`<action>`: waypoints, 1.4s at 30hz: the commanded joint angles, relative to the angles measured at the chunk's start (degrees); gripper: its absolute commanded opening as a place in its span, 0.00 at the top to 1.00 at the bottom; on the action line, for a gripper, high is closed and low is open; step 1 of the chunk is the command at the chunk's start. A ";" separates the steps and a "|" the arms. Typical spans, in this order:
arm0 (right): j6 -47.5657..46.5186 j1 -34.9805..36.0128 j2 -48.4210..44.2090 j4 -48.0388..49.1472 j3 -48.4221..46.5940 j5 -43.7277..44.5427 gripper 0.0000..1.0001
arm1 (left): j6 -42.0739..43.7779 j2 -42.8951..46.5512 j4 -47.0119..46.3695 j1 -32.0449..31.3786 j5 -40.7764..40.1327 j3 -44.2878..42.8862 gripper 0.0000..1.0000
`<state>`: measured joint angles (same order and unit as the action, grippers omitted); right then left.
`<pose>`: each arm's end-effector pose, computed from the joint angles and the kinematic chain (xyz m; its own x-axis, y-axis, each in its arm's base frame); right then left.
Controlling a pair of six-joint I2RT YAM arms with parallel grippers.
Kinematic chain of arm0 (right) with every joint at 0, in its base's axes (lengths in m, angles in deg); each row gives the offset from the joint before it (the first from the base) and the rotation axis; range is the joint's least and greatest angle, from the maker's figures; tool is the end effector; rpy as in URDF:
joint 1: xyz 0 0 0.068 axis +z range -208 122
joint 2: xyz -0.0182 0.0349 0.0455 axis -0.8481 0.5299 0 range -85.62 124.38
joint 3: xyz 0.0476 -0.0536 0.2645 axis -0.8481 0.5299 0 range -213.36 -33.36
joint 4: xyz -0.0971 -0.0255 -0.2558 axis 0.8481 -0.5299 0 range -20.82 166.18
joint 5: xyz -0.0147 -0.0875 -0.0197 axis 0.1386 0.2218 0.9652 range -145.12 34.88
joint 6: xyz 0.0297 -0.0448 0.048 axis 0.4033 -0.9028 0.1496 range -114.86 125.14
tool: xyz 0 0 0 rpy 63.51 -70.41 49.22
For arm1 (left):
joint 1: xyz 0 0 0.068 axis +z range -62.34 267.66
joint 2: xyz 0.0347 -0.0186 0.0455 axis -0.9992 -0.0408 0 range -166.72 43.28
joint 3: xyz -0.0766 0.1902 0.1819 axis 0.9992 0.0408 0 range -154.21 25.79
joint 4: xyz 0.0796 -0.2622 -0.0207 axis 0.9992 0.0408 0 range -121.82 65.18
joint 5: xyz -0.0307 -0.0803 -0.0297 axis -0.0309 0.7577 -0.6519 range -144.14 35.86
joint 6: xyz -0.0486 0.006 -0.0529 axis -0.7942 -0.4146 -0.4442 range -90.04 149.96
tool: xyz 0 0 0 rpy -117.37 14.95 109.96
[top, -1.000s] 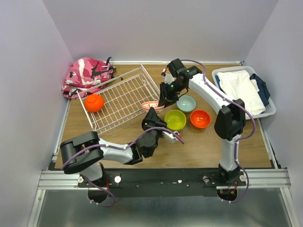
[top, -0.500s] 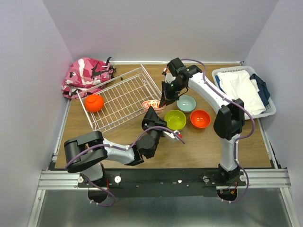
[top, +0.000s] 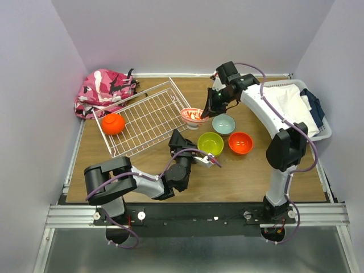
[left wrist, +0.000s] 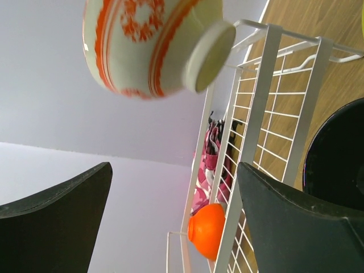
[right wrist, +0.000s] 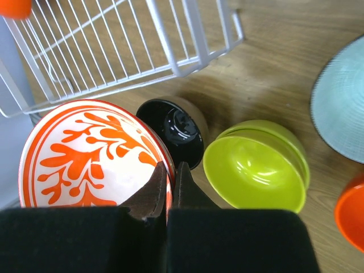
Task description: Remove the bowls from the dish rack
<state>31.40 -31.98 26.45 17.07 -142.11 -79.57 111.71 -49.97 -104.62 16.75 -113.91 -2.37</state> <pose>0.3856 0.2158 0.2905 -0.9673 -0.0239 -0.2527 -0.1600 0.8303 0.5338 0.1473 -0.2682 0.1825 0.2001 0.9455 -0.2567 -0.0153 0.2650 0.9641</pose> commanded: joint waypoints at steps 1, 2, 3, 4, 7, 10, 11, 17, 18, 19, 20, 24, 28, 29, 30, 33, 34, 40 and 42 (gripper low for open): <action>2.48 -1.67 -4.49 3.91 0.82 2.29 0.99 | -5.80 0.87 -15.10 -0.45 -3.42 -0.31 0.01; 2.65 -1.76 -4.75 4.00 0.91 2.82 0.99 | -6.95 1.31 -14.23 -0.45 -3.43 -0.49 0.01; 2.74 -1.94 -5.02 4.27 1.17 3.26 0.99 | -8.35 1.84 -13.26 -0.37 -3.60 -0.49 0.01; 3.00 -2.29 -5.72 4.96 1.26 3.96 0.99 | -9.76 2.98 -10.55 -0.45 -3.51 -0.66 0.01; 3.44 -2.99 -7.04 6.46 1.79 5.89 0.99 | -15.91 5.96 -3.71 -0.37 -3.51 -0.58 0.01; 3.27 -3.78 -8.01 7.25 1.79 9.23 0.99 | -23.38 8.52 4.81 -0.45 -2.46 -0.84 0.01; 3.18 -4.05 -8.62 7.52 1.79 10.20 0.99 | -25.31 10.35 7.29 -0.45 -2.28 -1.02 0.01; 1.78 -5.80 -11.87 11.64 4.85 18.63 0.99 | -46.57 18.36 33.12 0.25 4.91 -4.17 0.01; 1.43 -5.89 -13.44 12.52 5.82 20.13 0.99 | -49.73 19.24 36.72 0.69 6.40 -4.88 0.01; 0.90 -6.24 -14.15 14.53 6.96 22.75 0.99 | -55.94 20.12 43.72 1.21 9.90 -6.45 0.01; 0.72 -6.42 -15.12 15.86 10.02 23.91 0.99 | -58.53 21.43 46.57 1.91 11.50 -7.16 0.01; -0.33 -7.12 -20.04 23.76 20.20 28.75 0.99 | -67.94 23.64 57.31 7.70 20.72 -10.33 0.01; -1.82 -8.00 -24.43 34.91 31.28 31.83 0.99 | -75.59 25.40 65.39 15.16 30.83 -14.10 0.01; -1.83 -8.18 -24.88 36.60 33.49 32.09 0.99 | -77.00 26.18 66.46 16.58 33.46 -14.90 0.01; -1.83 -8.27 -25.32 38.00 35.25 32.18 0.99 | -79.36 26.45 67.60 18.25 37.23 -15.51 0.01; -2.27 -8.71 -26.73 44.16 41.76 32.10 0.99 | -84.36 26.98 71.90 24.23 45.40 -17.97 0.01; -2.27 -8.88 -27.08 47.13 43.34 31.57 0.99 | -85.52 26.98 72.70 25.55 46.83 -18.94 0.01; -3.23 -9.14 -28.05 56.28 51.26 32.18 0.99 | -90.72 28.48 73.15 34.35 52.12 -16.23 0.01; -3.32 -9.32 -27.44 57.09 52.23 32.27 0.99 | -91.51 28.04 71.39 35.84 51.95 -15.61 0.01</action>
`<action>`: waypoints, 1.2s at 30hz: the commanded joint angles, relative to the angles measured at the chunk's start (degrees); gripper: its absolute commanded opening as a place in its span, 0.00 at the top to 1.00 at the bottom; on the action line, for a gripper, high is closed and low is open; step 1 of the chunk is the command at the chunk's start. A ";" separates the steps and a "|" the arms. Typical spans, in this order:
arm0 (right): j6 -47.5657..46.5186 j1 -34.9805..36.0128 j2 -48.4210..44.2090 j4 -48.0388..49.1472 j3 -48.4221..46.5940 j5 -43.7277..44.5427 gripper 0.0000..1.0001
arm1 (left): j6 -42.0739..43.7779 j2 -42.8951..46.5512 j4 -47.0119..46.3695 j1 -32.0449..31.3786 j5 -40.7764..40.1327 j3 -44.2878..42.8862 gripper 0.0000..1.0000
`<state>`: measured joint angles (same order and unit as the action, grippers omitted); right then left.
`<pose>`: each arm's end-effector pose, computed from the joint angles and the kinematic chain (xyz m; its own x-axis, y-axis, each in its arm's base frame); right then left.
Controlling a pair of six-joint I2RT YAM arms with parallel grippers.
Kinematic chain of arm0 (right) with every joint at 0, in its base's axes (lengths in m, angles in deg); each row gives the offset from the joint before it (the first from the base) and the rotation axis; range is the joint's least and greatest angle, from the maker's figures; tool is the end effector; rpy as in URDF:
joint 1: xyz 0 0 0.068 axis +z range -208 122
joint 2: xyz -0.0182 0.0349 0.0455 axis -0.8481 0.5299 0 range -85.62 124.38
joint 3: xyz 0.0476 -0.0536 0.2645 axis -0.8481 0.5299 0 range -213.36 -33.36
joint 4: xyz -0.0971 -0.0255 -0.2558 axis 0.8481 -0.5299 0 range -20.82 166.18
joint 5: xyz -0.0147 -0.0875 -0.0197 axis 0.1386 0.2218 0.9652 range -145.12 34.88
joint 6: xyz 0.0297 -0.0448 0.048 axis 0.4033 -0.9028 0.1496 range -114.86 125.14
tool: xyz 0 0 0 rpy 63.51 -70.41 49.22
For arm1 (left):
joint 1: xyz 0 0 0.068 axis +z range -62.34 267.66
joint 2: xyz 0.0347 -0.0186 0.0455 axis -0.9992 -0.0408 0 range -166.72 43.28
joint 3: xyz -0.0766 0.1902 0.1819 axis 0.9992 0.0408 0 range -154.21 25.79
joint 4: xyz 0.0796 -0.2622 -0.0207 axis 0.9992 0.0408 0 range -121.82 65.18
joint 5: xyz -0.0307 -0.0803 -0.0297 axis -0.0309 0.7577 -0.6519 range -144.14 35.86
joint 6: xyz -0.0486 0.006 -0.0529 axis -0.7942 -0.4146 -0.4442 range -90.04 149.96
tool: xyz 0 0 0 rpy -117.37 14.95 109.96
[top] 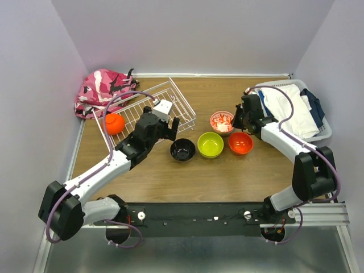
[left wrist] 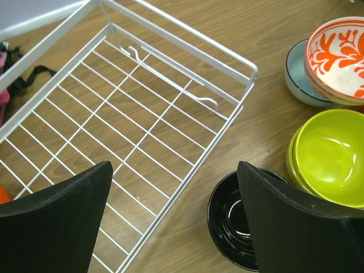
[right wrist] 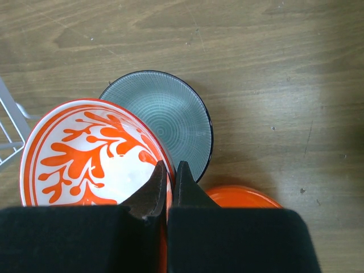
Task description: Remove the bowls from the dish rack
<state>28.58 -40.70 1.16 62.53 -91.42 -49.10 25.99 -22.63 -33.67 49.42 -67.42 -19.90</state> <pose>0.3452 0.1010 0.2166 -0.6786 0.2030 -0.7059 0.0525 0.9720 0.2291 0.2448 -0.1755 0.2808 -0.2767 0.1325 -0.9518 0.4131 0.9106 0.0067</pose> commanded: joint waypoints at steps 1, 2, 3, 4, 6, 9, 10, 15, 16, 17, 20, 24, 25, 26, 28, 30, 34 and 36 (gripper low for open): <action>-0.50 -0.60 -1.62 12.24 1.64 1.63 0.99 | -5.96 0.35 0.79 3.43 5.19 1.31 0.01; -0.59 -0.60 -1.53 12.50 1.90 1.36 0.99 | -5.88 -0.35 1.05 3.61 4.84 0.96 0.01; -0.76 -0.69 -1.27 12.86 2.60 1.36 0.99 | -5.79 -0.71 1.06 3.78 4.58 0.52 0.01; -0.77 -0.60 -0.92 13.12 2.95 1.45 0.99 | -5.61 -0.89 1.06 4.05 4.40 0.08 0.01; -0.77 -0.69 -0.39 14.86 3.83 2.15 0.99 | -5.79 -1.33 1.32 4.40 3.96 -0.45 0.01; -0.94 -0.60 0.32 16.20 5.50 2.33 0.97 | -5.88 -1.33 1.50 4.66 3.09 -0.54 0.01; -0.68 -0.77 0.58 16.89 6.37 2.42 0.96 | -5.79 -1.24 1.58 4.66 2.56 -0.54 0.01; -0.33 -0.69 1.37 18.92 8.58 3.73 0.91 | -5.53 -1.24 1.76 4.84 0.71 -0.54 0.01; -0.41 -0.69 1.46 19.45 8.84 3.91 0.89 | -5.61 -1.33 1.76 4.84 0.71 -0.63 0.01; -0.59 -0.69 1.72 19.62 9.11 3.91 0.82 | -5.53 -1.50 1.76 4.93 0.80 -0.71 0.01; -1.29 -0.69 2.34 20.06 9.28 3.91 0.72 | -5.53 -1.85 1.76 4.93 1.06 -0.89 0.01; -1.64 -0.69 2.78 20.33 9.11 3.91 0.53 | -5.35 -2.21 1.67 4.93 1.15 -1.07 0.01; -1.64 -0.69 2.78 20.33 8.85 4.00 0.50 | -5.35 -2.29 1.76 4.93 1.06 -1.15 0.01; -1.64 -0.69 2.60 19.81 8.58 4.08 0.45 | -5.35 -2.47 1.76 4.93 0.80 -1.15 0.01; -1.56 -0.69 1.99 18.93 7.27 4.52 0.39 | -5.09 -2.56 1.76 4.93 0.36 -1.15 0.01; -1.73 -0.69 0.58 17.35 6.30 5.31 0.32 | -4.65 -2.82 1.76 4.93 -0.51 -1.24 0.01; -3.31 -0.69 -2.58 14.09 3.66 7.16 0.25 | -3.86 -2.91 1.76 4.93 -2.45 -1.50 0.01; -3.84 -0.69 -4.77 12.00 2.52 7.07 0.24 | -3.51 -3.00 3.25 5.10 -3.76 -1.68 0.01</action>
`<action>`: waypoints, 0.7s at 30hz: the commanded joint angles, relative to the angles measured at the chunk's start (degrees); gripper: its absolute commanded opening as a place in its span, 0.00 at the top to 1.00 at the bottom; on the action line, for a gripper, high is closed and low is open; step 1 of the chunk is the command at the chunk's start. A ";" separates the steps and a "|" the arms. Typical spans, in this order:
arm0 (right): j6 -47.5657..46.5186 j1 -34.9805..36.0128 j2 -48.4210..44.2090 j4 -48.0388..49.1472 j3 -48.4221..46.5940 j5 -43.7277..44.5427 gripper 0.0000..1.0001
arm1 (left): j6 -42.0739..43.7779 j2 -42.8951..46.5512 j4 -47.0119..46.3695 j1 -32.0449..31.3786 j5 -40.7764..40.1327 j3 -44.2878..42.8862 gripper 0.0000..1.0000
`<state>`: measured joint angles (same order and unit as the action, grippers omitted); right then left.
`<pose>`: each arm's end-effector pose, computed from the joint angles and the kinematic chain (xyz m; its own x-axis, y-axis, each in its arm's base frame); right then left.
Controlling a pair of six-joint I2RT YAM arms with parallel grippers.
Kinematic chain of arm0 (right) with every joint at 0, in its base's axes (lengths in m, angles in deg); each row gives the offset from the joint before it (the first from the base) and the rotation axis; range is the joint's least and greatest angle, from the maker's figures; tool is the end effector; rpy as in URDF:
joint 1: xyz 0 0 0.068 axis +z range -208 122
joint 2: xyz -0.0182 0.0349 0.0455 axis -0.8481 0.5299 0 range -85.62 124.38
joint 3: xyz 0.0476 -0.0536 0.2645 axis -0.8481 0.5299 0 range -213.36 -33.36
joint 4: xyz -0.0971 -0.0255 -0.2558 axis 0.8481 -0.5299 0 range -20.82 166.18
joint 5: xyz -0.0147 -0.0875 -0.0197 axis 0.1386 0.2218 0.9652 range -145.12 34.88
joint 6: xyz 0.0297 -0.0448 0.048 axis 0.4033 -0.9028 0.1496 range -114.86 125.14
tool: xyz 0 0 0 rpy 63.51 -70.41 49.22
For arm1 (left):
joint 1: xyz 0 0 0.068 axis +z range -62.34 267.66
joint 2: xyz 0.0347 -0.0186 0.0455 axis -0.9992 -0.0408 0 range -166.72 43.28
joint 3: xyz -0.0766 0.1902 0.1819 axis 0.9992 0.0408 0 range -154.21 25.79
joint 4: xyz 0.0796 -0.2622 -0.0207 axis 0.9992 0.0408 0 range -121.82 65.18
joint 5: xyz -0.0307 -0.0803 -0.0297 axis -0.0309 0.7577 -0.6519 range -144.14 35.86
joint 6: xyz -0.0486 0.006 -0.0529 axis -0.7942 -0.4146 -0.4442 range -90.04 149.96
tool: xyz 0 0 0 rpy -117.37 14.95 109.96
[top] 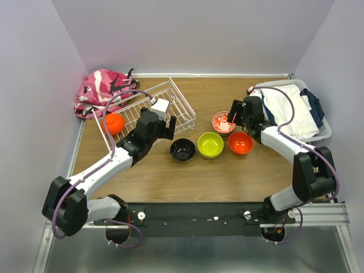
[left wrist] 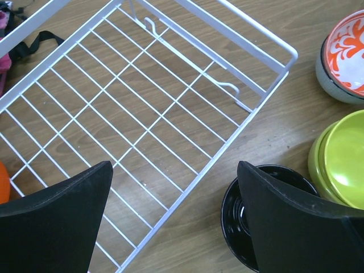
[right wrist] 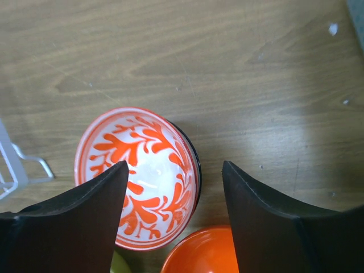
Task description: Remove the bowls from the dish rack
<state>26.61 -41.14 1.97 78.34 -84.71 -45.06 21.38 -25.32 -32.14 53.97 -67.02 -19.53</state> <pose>0.3506 0.0954 0.1993 -0.5529 0.2091 -0.8066 0.0594 0.9754 0.2121 0.2625 -0.1590 0.2616 -0.3761 0.0762 -0.9234 0.3175 0.9469 -0.0513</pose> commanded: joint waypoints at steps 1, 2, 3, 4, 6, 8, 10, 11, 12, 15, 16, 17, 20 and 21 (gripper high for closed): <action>-2.14 -0.25 -6.29 -4.43 -4.45 2.86 0.24 | 1.28 -0.40 2.25 0.64 -6.08 -2.05 0.01; -2.40 -0.25 -6.99 -5.22 -4.54 2.51 0.22 | 1.37 -0.66 2.77 0.73 -7.67 -2.14 0.01; -2.58 -0.25 -7.95 -5.58 -4.63 2.07 0.22 | 1.46 -1.01 3.56 0.99 -9.33 -2.40 0.01; -2.84 -0.25 -9.53 -5.93 -4.72 1.80 0.22 | 1.55 -1.45 5.83 1.08 -12.83 -2.84 0.01; -2.84 -0.25 -11.12 -6.90 -4.55 0.66 0.17 | 1.90 -2.68 8.30 1.35 -16.19 -4.33 0.01; -2.58 -0.25 -12.97 -7.95 -4.46 -0.82 0.11 | 2.68 -3.73 11.64 1.61 -20.75 -6.00 0.01; -2.58 -0.25 -14.28 -8.39 -4.02 -1.80 0.11 | 3.91 -4.26 13.75 2.14 -22.62 -6.97 0.01; -2.49 -0.34 -15.51 -8.65 -3.93 -1.89 0.06 | 4.36 -4.79 14.29 2.49 -23.75 -7.84 0.01; -2.23 -0.34 -16.30 -8.57 -3.76 -2.41 0.06 | 4.62 -5.05 14.99 2.93 -24.11 -8.46 0.01; -2.14 -0.25 -18.94 -8.48 -3.05 -4.08 0.05 | 4.27 -7.42 19.11 5.65 -26.12 -11.80 0.01; -2.23 -0.25 -19.47 -8.48 -2.96 -4.26 0.05 | 4.19 -8.38 21.74 6.26 -27.18 -12.94 0.01; -2.14 -0.34 -20.00 -8.48 -2.53 -4.53 0.05 | 4.10 -10.57 23.07 7.49 -28.15 -15.21 0.01; -1.88 -0.25 -21.85 -8.22 -1.65 -5.93 0.05 | 4.01 -15.14 27.73 9.34 -30.70 -19.79 0.01; -1.61 -0.25 -22.72 -8.04 -0.95 -6.54 0.05 | 4.01 -16.29 28.78 10.30 -31.41 -20.85 0.01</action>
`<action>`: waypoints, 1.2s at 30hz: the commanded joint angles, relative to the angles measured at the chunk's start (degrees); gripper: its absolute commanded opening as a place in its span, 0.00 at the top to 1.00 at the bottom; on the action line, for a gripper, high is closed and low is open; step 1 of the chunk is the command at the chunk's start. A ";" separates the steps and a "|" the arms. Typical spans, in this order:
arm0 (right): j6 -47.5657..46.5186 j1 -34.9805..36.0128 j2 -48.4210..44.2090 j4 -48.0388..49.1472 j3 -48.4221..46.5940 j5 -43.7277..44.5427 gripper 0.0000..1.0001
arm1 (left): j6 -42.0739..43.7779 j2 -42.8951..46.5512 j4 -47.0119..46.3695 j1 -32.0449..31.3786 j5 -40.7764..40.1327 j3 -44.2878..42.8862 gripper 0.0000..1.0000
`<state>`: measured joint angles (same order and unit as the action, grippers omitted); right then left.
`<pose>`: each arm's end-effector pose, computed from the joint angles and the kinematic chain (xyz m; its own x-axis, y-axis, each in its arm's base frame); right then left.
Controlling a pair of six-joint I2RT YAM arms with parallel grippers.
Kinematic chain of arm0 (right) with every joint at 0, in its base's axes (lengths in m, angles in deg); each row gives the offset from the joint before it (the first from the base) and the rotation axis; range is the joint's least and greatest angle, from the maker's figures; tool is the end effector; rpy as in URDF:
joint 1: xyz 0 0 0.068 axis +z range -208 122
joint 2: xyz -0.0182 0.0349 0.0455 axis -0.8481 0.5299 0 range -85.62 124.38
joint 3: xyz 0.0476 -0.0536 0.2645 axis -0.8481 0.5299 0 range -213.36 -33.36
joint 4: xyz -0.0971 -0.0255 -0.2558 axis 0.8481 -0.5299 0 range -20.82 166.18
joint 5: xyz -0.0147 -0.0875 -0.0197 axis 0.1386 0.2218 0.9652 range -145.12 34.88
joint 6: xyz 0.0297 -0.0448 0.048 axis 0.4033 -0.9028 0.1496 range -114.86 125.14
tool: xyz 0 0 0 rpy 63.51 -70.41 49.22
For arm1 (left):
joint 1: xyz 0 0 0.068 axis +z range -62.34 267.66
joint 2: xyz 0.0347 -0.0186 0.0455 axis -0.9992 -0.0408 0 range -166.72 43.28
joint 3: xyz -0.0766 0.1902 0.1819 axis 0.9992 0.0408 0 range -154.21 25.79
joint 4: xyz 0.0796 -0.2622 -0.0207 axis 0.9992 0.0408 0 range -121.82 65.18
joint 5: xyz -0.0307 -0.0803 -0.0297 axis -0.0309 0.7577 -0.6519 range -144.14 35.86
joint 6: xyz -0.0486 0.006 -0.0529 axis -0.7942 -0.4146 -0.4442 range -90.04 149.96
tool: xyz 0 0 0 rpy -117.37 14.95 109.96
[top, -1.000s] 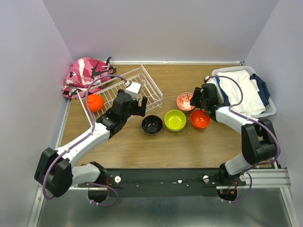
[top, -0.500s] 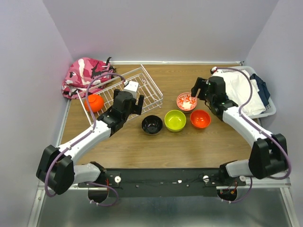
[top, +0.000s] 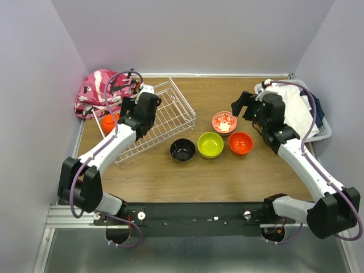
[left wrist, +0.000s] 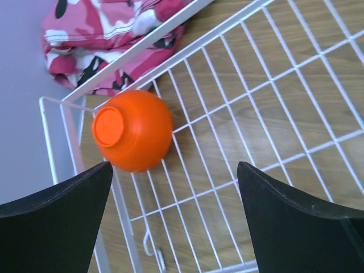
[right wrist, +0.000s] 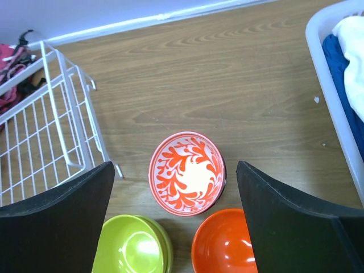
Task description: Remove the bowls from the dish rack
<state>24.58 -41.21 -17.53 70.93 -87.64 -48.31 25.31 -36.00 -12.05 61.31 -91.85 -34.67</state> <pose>0.3015 0.0837 0.3125 -0.3546 0.2383 -0.9042 -0.0652 0.9583 0.2781 0.3119 -0.1138 0.2718 -0.5509 0.2015 -0.8099 -0.1221 0.9405 0.3170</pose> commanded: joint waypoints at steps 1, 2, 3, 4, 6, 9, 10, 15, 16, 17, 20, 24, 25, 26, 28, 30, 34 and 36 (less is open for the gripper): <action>0.60 -0.27 -3.75 -0.46 2.51 -3.55 0.05 | 0.07 -6.75 10.36 3.49 -7.63 -6.76 0.01; 1.03 -0.19 -4.19 0.15 2.95 -3.73 0.03 | 0.16 -9.11 11.07 3.93 -7.99 -8.68 0.01; 1.21 -0.27 -4.72 0.51 4.00 -3.99 0.03 | 0.34 -10.09 11.78 4.89 -8.25 -9.57 0.01; 1.39 -0.19 -5.68 0.86 4.62 -4.26 0.03 | 0.51 -11.23 13.26 5.34 -9.04 -10.45 0.01; 1.83 -0.19 -6.92 1.83 5.76 -4.61 0.02 | 1.56 -13.96 13.89 6.13 -10.36 -12.21 0.01; 2.26 -0.19 -9.29 2.70 7.87 -4.53 0.00 | 6.81 -15.98 12.23 7.27 -12.21 -12.13 0.01; 2.27 -0.19 -9.91 2.97 9.01 -4.52 0.00 | 8.41 -16.25 10.05 7.71 -12.21 -11.78 0.01; 2.18 -0.19 -13.69 4.73 12.18 -3.91 0.00 | 17.20 -17.30 2.74 8.77 -10.81 -8.00 0.01; 2.18 -0.19 -14.04 4.73 12.18 -4.00 0.00 | 19.48 -17.39 0.73 8.86 -10.45 -7.39 0.01; 1.92 -0.19 -14.39 4.73 12.62 -3.91 0.00 | 20.37 -18.00 -0.16 9.12 -10.36 -6.51 0.01; 1.57 -0.10 -15.36 4.73 12.89 -3.65 0.00 | 23.62 -18.80 -2.89 9.38 -8.52 -4.84 0.01; 1.21 -0.18 -16.33 4.64 13.76 -2.07 0.00 | 25.74 -19.15 -4.65 10.52 -5.88 -3.17 0.01; 1.13 -0.10 -16.50 4.73 13.76 -1.89 0.00 | 25.91 -19.24 -5.35 10.70 -5.79 -2.82 0.01; 1.12 -0.10 -16.94 4.73 14.11 -1.97 0.00 | 26.44 -19.76 -6.23 11.49 -6.40 -1.86 0.01; 1.04 -0.19 -17.20 6.47 14.55 -2.15 0.00 | 26.53 -20.20 -6.85 12.02 -6.67 -1.50 0.01; 0.95 -0.10 -17.47 6.75 14.99 -2.06 0.00 | 26.70 -20.47 -7.02 12.28 -6.49 -1.41 0.01; 0.51 -0.10 -18.08 6.92 15.61 -1.89 0.00 | 27.41 -21.61 -7.99 12.90 -5.97 -1.14 0.01; 0.60 -0.10 -18.52 7.19 15.78 -1.71 0.00 | 28.02 -22.31 -8.08 12.90 -6.14 -1.32 0.01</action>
<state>26.04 -41.21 -34.55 75.82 -73.19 -51.57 51.67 -56.18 -17.93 73.58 -98.67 -36.53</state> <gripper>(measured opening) 0.998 0.991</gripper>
